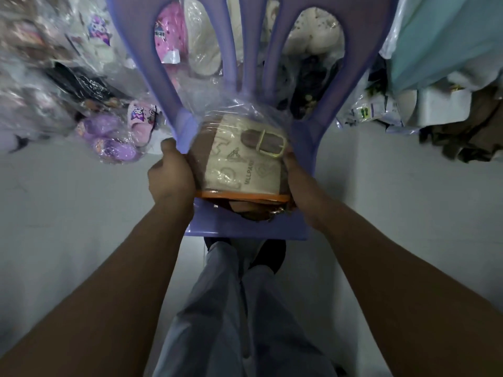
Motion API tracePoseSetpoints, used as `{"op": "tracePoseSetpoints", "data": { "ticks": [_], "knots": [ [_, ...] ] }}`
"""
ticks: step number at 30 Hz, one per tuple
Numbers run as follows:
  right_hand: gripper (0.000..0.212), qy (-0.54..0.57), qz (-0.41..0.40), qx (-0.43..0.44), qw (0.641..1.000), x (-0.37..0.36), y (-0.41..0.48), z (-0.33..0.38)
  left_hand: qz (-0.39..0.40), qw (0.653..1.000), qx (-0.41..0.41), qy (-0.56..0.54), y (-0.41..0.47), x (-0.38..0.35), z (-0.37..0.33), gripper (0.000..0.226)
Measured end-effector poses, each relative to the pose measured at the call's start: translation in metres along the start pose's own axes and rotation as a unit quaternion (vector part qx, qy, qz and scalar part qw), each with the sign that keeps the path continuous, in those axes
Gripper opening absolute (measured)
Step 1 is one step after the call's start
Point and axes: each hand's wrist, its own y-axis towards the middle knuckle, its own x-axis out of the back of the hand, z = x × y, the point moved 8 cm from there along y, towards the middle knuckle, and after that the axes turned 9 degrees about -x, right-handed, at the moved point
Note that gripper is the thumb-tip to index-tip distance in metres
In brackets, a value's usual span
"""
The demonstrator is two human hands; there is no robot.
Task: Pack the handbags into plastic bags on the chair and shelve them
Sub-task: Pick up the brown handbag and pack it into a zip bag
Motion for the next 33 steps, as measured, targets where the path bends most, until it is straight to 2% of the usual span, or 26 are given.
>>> {"op": "tracePoseSetpoints", "data": {
  "ticks": [2,4,6,9,10,13,17,20,22,24,25,29,31,33],
  "knots": [
    [0.082,-0.01,-0.025,0.017,0.999,0.009,-0.023,0.022,0.029,0.998,-0.04,0.048,-0.004,-0.003,-0.019,0.042],
    [0.062,0.035,-0.026,0.052,0.998,0.018,-0.034,0.046,0.053,0.986,-0.117,0.111,-0.007,-0.006,-0.038,0.041],
    [0.042,0.093,0.026,0.055,0.994,0.02,-0.04,0.066,0.051,0.981,-0.164,0.09,-0.01,-0.007,-0.052,0.039],
    [0.025,0.143,0.066,0.046,0.986,0.024,-0.047,0.09,0.033,0.974,-0.223,0.015,-0.013,-0.005,-0.069,0.05],
    [0.026,0.159,0.074,0.047,0.983,0.025,-0.048,0.097,0.027,0.969,-0.246,-0.002,-0.013,-0.004,-0.075,0.049],
    [0.032,0.172,0.099,0.06,0.978,0.024,-0.047,0.109,0.009,0.947,-0.32,-0.001,-0.007,-0.004,-0.094,0.028],
    [0.038,0.169,0.07,0.104,0.978,0.023,-0.045,0.11,-0.012,0.93,-0.364,0.048,0.001,-0.009,-0.114,0.029],
    [0.021,0.173,-0.038,0.15,0.973,0.038,-0.049,0.115,-0.047,0.93,-0.361,0.053,0.004,-0.004,-0.125,0.029],
    [0.01,0.114,-0.147,0.209,0.96,0.054,-0.058,0.125,-0.066,0.928,-0.365,0.043,0.002,0.002,-0.133,0.032],
    [0.019,0.035,-0.213,0.264,0.94,0.063,-0.068,0.136,-0.075,0.924,-0.374,0.016,-0.002,0.007,-0.142,0.035],
    [0.02,0.021,-0.221,0.284,0.933,0.064,-0.072,0.141,-0.076,0.922,-0.379,-0.001,-0.004,0.009,-0.146,0.035],
    [0.02,0.011,-0.189,0.282,0.94,0.057,-0.067,0.152,-0.078,0.932,-0.353,-0.029,-0.008,0.004,-0.152,0.027],
    [0.014,0.01,-0.157,0.255,0.954,0.048,-0.061,0.146,-0.061,0.95,-0.307,-0.013,-0.01,-0.009,-0.142,0.032],
    [0.013,0.081,-0.121,0.201,0.969,0.044,-0.055,0.132,-0.025,0.944,-0.328,0.016,-0.024,-0.025,-0.133,0.047]
  ]
}}
